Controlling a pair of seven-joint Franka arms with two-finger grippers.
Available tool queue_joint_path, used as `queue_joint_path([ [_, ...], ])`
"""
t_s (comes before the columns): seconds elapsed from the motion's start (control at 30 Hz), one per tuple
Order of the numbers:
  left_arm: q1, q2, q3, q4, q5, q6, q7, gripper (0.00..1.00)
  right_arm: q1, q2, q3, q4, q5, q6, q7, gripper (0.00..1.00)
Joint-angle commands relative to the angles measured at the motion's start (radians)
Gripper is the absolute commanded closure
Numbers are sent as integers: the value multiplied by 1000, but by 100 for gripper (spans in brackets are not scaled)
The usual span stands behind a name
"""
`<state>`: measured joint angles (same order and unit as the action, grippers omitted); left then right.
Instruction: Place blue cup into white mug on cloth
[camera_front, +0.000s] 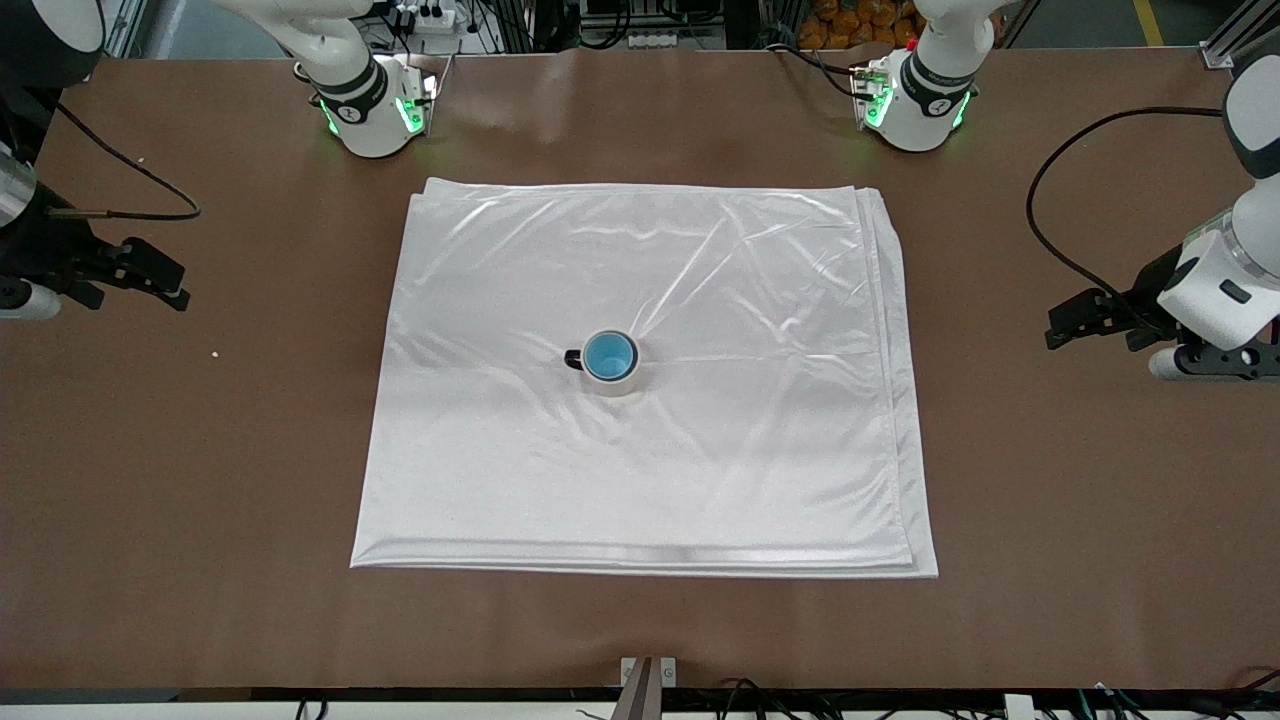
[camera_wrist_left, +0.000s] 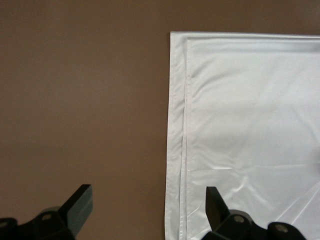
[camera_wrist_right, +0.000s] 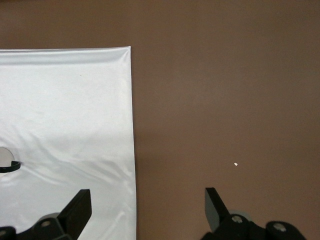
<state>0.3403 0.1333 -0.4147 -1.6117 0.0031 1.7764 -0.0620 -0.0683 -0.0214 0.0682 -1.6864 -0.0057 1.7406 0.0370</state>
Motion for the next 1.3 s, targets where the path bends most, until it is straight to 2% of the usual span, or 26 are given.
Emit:
queue_joint_path([
  [0.0, -59, -1, 36, 29, -2, -6, -12, 0, 1, 14, -4, 30, 6, -29, 23, 0],
  [0.27, -328, -24, 327, 30, 5, -51, 8, 0, 5, 15, -4, 28, 6, -29, 26, 0],
  [0.37, -392, -34, 398, 30, 5, -58, 33, 0, 5, 15, -4, 30, 6, -29, 26, 0],
  [0.5, -444, -52, 448, 29, 3, -64, 45, 0, 2, 15, -4, 27, 6, -29, 26, 0],
  [0.67, -529, -77, 533, 29, 3, -138, 45, 0, 8, 14, -2, 25, 7, -30, 27, 0],
  [1.27, -529, -103, 525, 64, -11, -190, 44, 0, 7, 14, -4, 24, 7, -38, 29, 0],
])
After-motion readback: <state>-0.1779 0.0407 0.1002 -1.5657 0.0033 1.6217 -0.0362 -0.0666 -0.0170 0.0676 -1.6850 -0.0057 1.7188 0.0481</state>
